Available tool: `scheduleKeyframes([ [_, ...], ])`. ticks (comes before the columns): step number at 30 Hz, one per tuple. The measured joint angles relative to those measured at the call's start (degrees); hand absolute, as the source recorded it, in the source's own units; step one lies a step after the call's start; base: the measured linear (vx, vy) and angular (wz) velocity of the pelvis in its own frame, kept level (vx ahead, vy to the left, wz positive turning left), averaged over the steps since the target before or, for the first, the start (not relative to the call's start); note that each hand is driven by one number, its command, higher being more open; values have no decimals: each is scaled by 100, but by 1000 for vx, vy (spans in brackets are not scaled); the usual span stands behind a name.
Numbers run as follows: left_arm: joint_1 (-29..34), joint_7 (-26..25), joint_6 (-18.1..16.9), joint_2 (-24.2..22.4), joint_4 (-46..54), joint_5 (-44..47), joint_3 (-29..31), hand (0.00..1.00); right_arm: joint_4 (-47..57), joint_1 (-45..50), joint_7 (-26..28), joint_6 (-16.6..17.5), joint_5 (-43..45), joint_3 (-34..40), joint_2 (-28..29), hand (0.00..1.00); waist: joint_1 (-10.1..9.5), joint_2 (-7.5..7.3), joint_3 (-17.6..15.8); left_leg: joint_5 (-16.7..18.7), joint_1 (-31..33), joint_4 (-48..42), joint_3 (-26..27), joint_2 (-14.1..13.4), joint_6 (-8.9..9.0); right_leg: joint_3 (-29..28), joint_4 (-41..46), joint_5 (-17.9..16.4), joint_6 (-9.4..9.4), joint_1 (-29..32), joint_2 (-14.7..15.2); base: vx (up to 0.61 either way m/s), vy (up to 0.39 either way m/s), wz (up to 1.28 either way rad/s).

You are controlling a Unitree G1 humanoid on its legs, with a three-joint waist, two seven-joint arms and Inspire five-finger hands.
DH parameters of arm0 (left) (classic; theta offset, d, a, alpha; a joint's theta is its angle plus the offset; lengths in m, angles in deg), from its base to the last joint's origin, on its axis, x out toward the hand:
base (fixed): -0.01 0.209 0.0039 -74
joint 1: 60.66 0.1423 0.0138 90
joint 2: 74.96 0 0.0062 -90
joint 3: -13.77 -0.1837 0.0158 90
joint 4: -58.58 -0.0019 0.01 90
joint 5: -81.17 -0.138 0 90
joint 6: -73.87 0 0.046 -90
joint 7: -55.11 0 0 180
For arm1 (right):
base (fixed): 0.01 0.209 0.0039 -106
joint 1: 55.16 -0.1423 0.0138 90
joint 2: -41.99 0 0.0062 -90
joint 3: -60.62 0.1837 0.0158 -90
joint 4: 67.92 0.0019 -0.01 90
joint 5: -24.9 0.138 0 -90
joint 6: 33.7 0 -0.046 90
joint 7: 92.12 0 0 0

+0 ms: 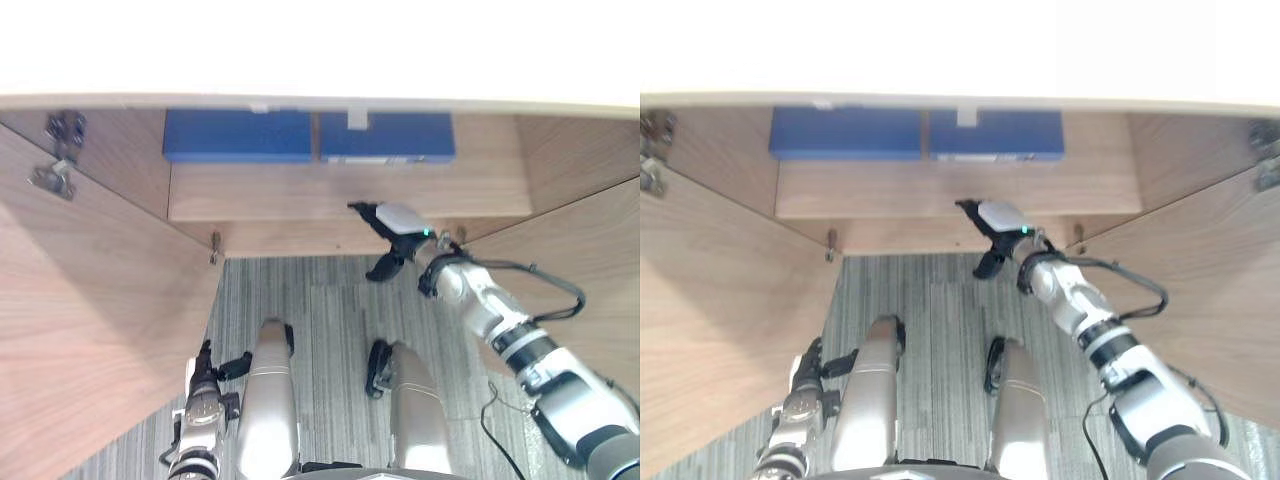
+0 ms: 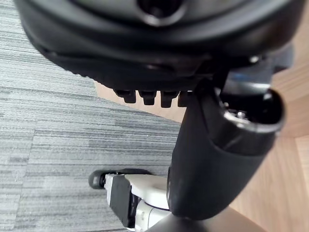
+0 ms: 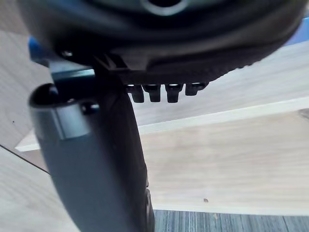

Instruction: Walk over to the cabinet, pick up the folder, carry it to the office cabinet, place the folder inside the office cabinet, then close the office cabinet door

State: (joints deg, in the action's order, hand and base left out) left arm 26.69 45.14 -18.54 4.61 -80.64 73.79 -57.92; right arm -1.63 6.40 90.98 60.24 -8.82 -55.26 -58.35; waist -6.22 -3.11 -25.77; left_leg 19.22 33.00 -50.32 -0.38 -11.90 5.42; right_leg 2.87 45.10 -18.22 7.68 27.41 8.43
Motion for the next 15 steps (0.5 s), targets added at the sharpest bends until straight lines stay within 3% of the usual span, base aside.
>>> scheduleKeyframes([
  [2, 191, -7, -1, 31, -162, 0, -3, 100, -201, 637, -18, -7, 1, 363, 462, 100, 14, -81, 251, -98, -506, 488, 159, -44, -24, 15, -686, 261, 8, -538, -50, 142, 70, -21],
  [6, 609, 58, -14, 39, -652, -12, 66, 100, -1183, 2135, -124, -84, 433, 1585, 1393, 100, 182, -138, 1209, -396, -1443, 1671, 571, 75, -114, -9, -2358, 1021, 105, -1528, -17, 204, 89, -21],
  [10, 843, 133, -25, 67, -974, -243, 234, 100, -1549, 2904, -207, -176, 1082, 2571, 1907, 100, 395, -94, 1430, -469, -2161, 2173, 1138, -24, -137, -215, -2622, 1529, 68, -1763, -108, 77, 56, -66],
  [12, 891, 147, -11, 74, -1135, -247, 363, 100, -1624, 3222, -304, -237, 1563, 2986, 2142, 100, 413, -38, 1487, -476, -2549, 2340, 1534, -191, -125, -198, -2591, 1820, -1, -1767, -223, -17, 29, -111],
  [14, 1014, 158, -1, 56, -1211, -242, 579, 100, -1762, 3450, -564, -248, 2609, 3403, 2458, 100, 497, 19, 1547, -603, -3032, 2710, 2068, -368, -129, 49, -2750, 2204, -122, -1819, -313, -68, 4, -113],
  [15, 1105, 157, -2, 73, -1224, -242, 617, 100, -1782, 3538, -678, -248, 3071, 3566, 2603, 100, 595, 29, 1577, -722, -3265, 2935, 2343, -431, -102, 507, -2632, 2099, -450, -1849, -237, -109, -23, -100],
])
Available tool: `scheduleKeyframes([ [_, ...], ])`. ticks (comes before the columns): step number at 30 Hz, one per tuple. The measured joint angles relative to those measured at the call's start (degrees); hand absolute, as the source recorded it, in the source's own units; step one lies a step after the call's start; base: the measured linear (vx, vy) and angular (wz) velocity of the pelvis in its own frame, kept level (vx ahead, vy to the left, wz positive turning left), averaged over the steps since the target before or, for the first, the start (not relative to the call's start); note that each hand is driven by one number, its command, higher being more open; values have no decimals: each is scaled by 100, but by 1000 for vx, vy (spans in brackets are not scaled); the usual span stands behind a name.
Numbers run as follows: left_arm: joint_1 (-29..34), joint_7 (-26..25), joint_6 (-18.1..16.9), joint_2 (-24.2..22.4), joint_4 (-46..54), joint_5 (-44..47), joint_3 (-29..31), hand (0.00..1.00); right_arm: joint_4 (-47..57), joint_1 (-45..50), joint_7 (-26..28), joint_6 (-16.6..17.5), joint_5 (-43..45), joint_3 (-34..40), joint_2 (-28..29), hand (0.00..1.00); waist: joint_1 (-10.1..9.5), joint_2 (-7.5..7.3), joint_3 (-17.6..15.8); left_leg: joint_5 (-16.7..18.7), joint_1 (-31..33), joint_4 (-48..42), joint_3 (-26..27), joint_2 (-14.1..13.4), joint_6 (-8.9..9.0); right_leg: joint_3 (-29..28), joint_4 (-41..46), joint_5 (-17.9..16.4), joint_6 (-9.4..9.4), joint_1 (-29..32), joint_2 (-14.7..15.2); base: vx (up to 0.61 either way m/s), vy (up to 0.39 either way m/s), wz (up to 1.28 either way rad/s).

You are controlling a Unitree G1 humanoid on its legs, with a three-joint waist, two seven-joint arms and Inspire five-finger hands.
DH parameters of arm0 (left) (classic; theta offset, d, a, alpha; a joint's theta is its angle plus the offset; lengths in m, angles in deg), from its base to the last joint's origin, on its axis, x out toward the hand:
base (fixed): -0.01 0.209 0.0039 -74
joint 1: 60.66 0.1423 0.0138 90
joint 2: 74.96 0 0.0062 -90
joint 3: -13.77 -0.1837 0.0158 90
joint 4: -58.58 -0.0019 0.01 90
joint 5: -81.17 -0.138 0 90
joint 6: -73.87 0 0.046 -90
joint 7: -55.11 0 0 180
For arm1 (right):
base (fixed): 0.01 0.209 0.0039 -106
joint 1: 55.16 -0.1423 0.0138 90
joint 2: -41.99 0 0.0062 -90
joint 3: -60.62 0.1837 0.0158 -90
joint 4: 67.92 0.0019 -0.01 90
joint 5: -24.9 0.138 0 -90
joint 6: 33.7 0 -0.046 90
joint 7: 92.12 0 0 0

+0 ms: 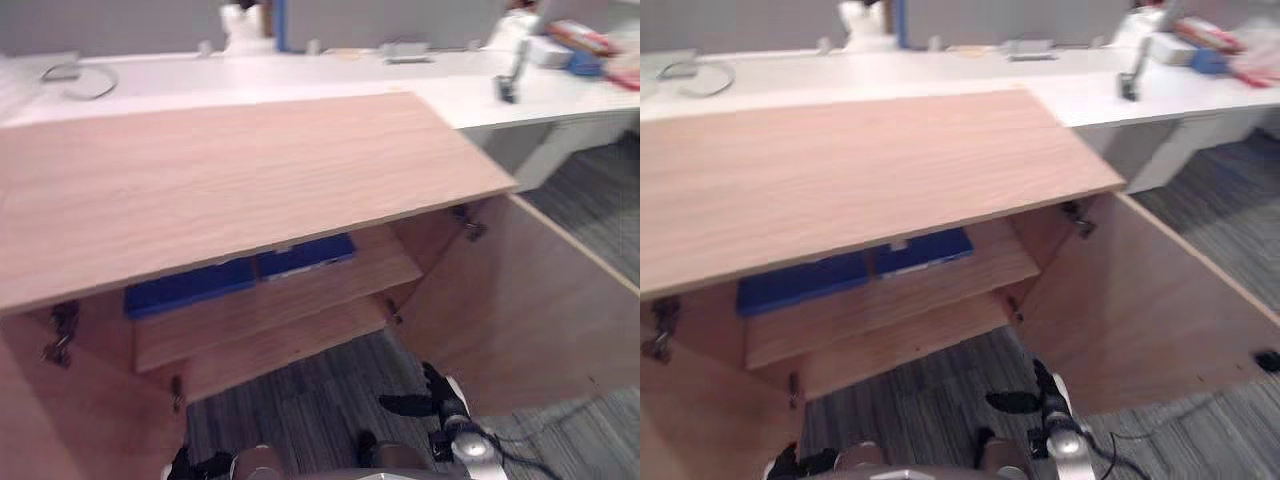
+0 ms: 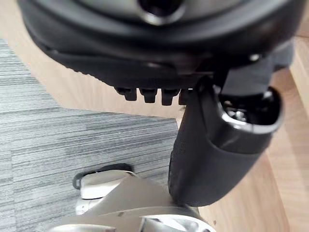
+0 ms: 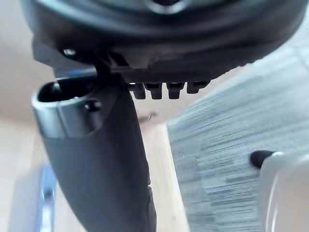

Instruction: Walk over to the cabinet, pick up the folder, carry it to the office cabinet, place the folder inside the office cabinet, then close the office cabinet door

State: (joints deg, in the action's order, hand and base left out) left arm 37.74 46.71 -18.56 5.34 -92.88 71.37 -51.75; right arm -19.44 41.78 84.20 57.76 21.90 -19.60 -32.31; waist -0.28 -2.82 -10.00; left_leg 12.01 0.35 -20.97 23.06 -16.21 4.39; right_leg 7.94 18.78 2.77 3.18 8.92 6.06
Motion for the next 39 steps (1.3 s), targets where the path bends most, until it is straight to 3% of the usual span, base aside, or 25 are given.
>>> scheduleKeyframes([
  [1, 40, 3, 4, -7, -4, 1, 44, 100, -19, 67, -76, 1, 334, 97, 66, 100, 58, 14, 19, -74, -184, 134, 172, -48, 50, 426, 469, -263, -237, 5, 171, -110, -45, -106],
  [2, 65, 8, 5, -15, -7, 1, 43, 100, -130, 145, -138, 7, 629, 219, 103, 100, 69, 61, 107, -183, -393, 337, 417, -143, 126, 813, 858, -509, -299, -30, 377, -75, -36, -87],
  [4, 135, 13, 3, -14, -10, 1, 7, 100, -278, 231, -236, 18, 972, 399, 166, 100, 68, 71, 239, -341, -626, 681, 727, -210, 238, 1022, 829, -512, -226, -204, 563, -10, -91, -95],
  [5, 175, 10, 6, 24, -15, 1, -74, 100, -325, 288, -279, 26, 1040, 534, 247, 100, 72, -45, 328, -402, -715, 895, 830, -104, 386, 955, 536, -310, 15, -298, 672, 23, -202, -115],
  [6, 163, 10, 13, 73, -64, 2, -118, 100, -452, 339, -321, 30, 1139, 645, 281, 100, 52, -177, 457, -485, -800, 1212, 819, 68, 467, 813, 15, -473, 149, -406, 518, 8, -187, -121],
  [8, 160, 17, 20, -77, -136, 2, -238, 100, -690, 276, -404, 38, 1290, 873, 194, 100, 49, -20, 494, -805, -1009, 1697, 810, 134, 442, 567, -564, -490, 3, -434, 120, -28, -173, -124],
  [11, 160, 120, 40, -200, -173, -130, -358, 100, -894, 546, -450, 34, 1453, 1362, 54, 100, 105, 166, 511, -933, -1608, 2010, 990, 14, 497, 265, -613, -522, -113, -691, -264, -20, -130, -73],
  [13, 169, 154, 35, -201, -166, -206, -383, 100, -924, 716, -454, 35, 1475, 1509, -28, 100, 138, 181, 518, -929, -1783, 2016, 1096, -18, 503, 159, -605, -540, -133, -767, -344, -20, -66, -37],
  [17, 245, 154, 54, -177, -161, -201, -383, 100, -920, 799, -487, 18, 1663, 1864, -13, 100, 235, 154, 540, -916, -1826, 2079, 1317, 20, 601, -61, -654, -455, -106, -659, -416, -90, -24, -32],
  [24, 370, 276, 53, -174, -112, -206, -632, 100, 692, 937, -733, -68, 1410, 2567, 19, 100, 288, 300, 640, -918, -1816, 2160, 1517, 136, 640, -289, -981, -183, -57, -628, -393, -42, 13, -15],
  [30, 405, 388, 49, -166, -63, -219, -858, 100, 1312, 433, -880, 5, 1192, 2968, -510, 100, 345, 436, 644, -938, -1778, 2192, 1315, 180, 662, -122, -1147, -135, -50, -777, -318, 0, -3, 17],
  [39, 436, 511, -8, -157, 34, -207, -1024, 100, 773, -748, -835, 127, 1083, 2883, -1610, 100, 293, 564, 635, -930, -1528, 2163, 923, 220, 616, 200, -1198, -181, 18, -805, -191, -3, -15, 20],
])
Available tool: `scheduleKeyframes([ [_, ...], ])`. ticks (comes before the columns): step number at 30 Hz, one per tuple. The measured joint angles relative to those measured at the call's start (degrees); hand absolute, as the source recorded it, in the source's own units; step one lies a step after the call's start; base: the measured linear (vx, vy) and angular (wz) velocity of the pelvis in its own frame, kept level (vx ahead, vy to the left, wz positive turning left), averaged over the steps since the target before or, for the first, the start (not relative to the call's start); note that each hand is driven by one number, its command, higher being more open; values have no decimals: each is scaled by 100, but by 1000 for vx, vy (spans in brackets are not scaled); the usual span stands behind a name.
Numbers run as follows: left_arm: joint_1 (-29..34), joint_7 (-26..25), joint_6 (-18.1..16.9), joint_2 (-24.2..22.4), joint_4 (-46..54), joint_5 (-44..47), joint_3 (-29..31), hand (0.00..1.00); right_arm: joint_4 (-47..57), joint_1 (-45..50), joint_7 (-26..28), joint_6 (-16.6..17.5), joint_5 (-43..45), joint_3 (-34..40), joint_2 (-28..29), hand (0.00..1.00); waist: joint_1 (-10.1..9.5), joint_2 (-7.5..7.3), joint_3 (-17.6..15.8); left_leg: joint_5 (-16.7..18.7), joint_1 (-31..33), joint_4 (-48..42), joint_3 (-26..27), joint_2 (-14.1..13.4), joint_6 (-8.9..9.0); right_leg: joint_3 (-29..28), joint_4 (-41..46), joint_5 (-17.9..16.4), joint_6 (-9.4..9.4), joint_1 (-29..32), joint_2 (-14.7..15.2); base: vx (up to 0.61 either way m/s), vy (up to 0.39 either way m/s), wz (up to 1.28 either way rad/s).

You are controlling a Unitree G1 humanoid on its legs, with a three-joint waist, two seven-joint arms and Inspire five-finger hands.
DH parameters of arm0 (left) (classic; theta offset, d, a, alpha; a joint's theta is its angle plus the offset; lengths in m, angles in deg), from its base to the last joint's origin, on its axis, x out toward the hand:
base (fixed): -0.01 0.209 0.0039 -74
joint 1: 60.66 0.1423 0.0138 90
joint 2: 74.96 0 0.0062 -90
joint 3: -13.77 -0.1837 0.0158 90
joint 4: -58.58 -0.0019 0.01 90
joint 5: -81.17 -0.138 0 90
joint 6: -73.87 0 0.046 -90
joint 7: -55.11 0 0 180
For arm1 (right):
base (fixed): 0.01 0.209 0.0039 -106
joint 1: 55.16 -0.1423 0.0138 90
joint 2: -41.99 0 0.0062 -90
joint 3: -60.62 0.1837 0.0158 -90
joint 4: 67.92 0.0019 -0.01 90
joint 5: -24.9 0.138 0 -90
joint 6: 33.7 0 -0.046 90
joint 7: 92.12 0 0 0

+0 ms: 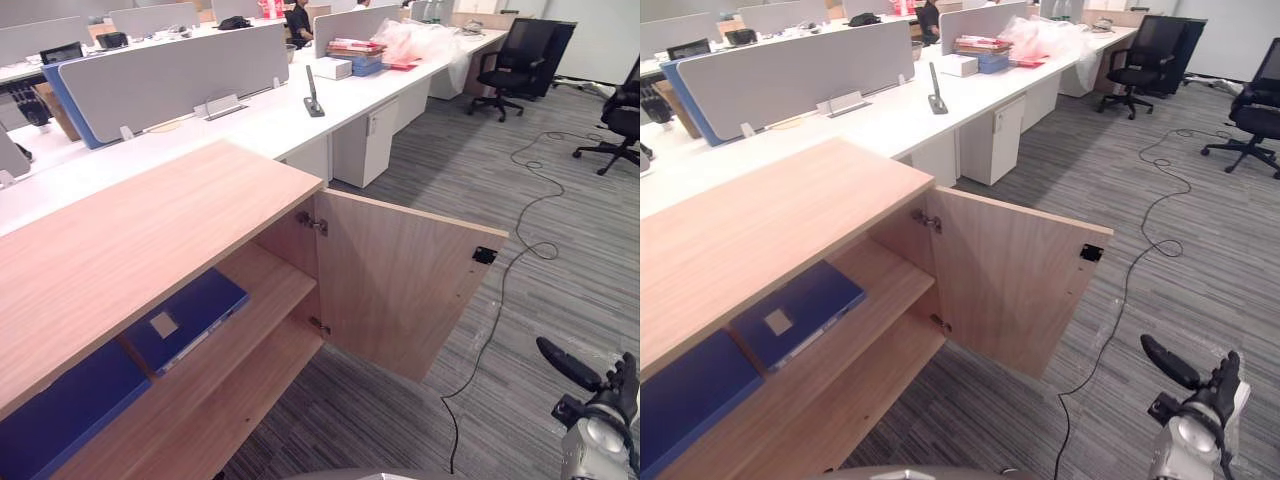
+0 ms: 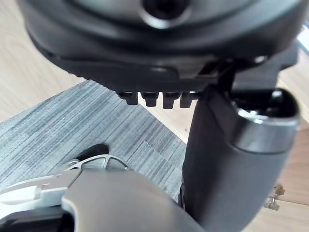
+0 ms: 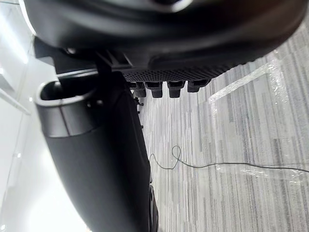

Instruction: Walk over to the cabinet, pick up the folder, carry it to the office cabinet, place the folder inside the office cabinet, then close the office cabinet door

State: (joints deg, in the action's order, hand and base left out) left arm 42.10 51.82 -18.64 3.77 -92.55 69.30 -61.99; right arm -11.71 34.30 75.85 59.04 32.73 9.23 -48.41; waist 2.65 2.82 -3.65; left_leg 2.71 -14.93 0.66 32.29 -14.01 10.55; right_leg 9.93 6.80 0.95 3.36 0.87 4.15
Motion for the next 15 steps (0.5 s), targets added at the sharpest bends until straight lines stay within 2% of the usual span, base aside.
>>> scheduleKeyframes([
  [7, -6, 0, -68, 5, 28, 12, -76, 100, -906, -696, 319, 8, 0, -1136, -493, 100, -64, 42, 15, 24, 166, -58, -193, 24, -41, 159, 5, -36, 30, 30, 75, 7, -11, 12],
  [15, -8, 0, -85, 6, 76, 148, -195, 100, -2021, -1706, 626, -10, 20, -1991, -1015, 100, -201, 92, -7, 37, 225, -94, -311, 64, -66, 235, 26, -40, 36, 17, 144, -2, -4, 6],
])
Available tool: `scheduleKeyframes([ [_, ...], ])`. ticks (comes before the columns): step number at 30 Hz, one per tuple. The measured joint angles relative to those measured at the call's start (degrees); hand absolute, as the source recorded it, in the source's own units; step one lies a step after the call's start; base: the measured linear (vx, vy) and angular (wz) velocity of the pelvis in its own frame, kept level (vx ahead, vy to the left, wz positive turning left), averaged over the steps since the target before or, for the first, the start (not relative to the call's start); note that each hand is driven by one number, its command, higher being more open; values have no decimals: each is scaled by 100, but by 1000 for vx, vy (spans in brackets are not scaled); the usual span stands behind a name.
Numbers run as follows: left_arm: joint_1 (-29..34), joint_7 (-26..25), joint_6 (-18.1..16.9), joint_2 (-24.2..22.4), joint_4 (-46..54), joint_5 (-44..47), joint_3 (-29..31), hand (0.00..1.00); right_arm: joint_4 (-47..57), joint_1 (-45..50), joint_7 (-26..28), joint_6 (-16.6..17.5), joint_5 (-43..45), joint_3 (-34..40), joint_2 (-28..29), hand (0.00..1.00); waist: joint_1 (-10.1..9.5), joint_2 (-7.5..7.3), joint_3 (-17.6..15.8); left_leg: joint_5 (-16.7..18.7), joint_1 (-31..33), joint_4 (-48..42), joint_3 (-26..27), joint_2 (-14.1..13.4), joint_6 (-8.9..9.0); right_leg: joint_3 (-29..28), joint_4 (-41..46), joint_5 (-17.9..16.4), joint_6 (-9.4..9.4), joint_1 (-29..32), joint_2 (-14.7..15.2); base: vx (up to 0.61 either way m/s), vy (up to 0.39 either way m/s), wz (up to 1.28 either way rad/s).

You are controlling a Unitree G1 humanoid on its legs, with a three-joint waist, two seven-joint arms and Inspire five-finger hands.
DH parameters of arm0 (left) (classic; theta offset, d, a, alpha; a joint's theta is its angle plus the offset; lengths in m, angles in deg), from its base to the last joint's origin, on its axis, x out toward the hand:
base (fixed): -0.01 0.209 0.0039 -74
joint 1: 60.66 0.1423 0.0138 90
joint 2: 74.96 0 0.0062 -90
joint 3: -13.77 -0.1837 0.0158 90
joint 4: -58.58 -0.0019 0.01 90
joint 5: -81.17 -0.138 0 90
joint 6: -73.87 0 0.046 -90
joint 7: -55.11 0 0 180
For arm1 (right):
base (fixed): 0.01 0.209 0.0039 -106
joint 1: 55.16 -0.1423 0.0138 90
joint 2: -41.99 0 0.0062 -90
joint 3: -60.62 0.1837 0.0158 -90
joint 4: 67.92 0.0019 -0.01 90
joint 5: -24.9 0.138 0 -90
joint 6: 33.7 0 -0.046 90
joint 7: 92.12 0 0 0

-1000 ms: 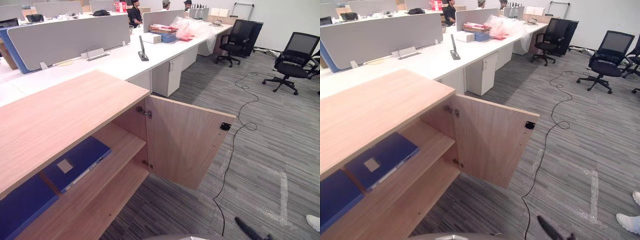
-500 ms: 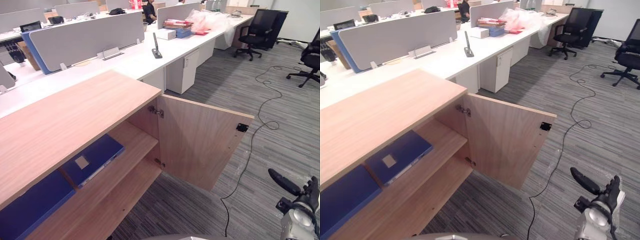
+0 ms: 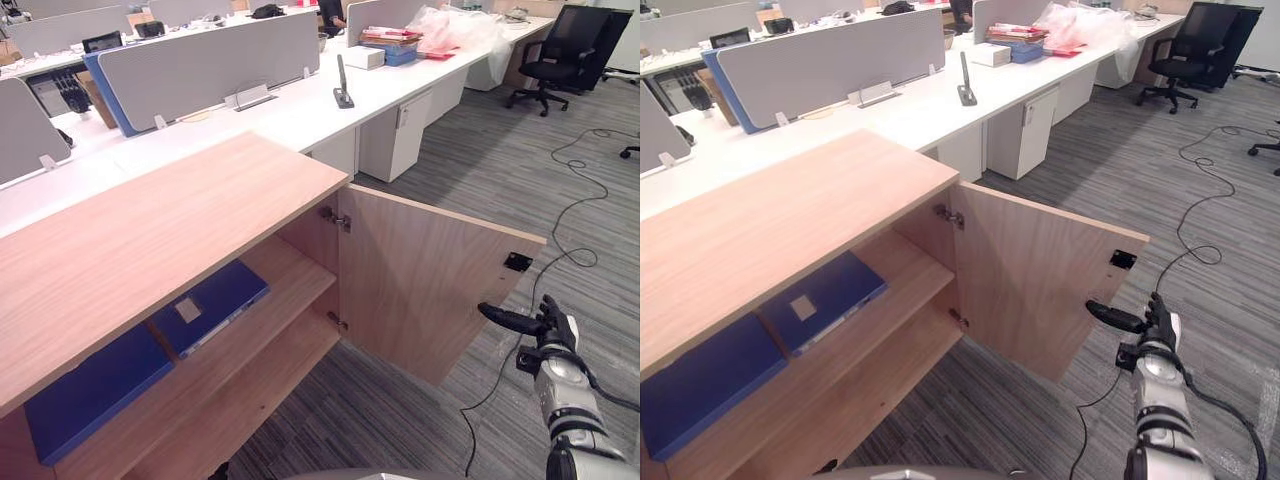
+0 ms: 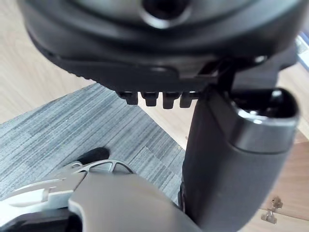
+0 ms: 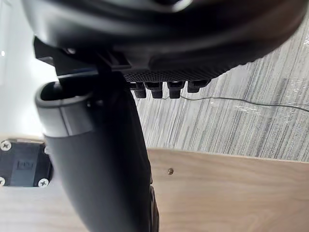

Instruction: Walk over to the cabinet, pick up the folder, carry it to the office cabinet, place the folder inside the office cabinet, then close the office cabinet door

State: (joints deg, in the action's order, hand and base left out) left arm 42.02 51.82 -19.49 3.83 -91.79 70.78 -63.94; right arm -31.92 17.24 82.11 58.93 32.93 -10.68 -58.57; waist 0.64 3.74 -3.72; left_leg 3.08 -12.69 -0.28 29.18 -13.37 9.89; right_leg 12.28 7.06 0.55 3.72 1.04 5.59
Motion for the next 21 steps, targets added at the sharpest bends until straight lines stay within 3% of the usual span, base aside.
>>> scheduleKeyframes([
  [5, 3, 2, -36, -3, 1, 124, -1, 100, -197, -473, 248, -5, -5, -433, -535, 100, -7, 12, -51, -3, 64, -18, -86, 39, -29, 47, 6, 1, 10, 13, 52, -14, -5, 6],
  [11, 2, 2, -40, 5, 43, 133, -1, 100, -363, -926, 424, -5, -19, -938, -586, 100, -7, -19, -93, -4, 87, -20, -129, 37, -31, 69, -3, 2, 10, 17, 51, -1, -2, 1],
  [16, -12, -7, -146, 67, 69, 131, -54, 100, -818, -1201, 508, -11, -806, -1317, -834, 100, 2, -67, -152, -5, 139, -30, -170, 35, -33, 132, -26, 9, 14, 21, 57, -3, -13, 3],
  [21, -16, -7, -170, 144, 98, 124, -199, 100, -1175, -1324, 578, -13, -829, -1315, -895, 100, -7, -95, -199, -8, 185, -43, -242, 37, -39, 199, -47, 14, 20, 4, 76, -3, -15, 7],
])
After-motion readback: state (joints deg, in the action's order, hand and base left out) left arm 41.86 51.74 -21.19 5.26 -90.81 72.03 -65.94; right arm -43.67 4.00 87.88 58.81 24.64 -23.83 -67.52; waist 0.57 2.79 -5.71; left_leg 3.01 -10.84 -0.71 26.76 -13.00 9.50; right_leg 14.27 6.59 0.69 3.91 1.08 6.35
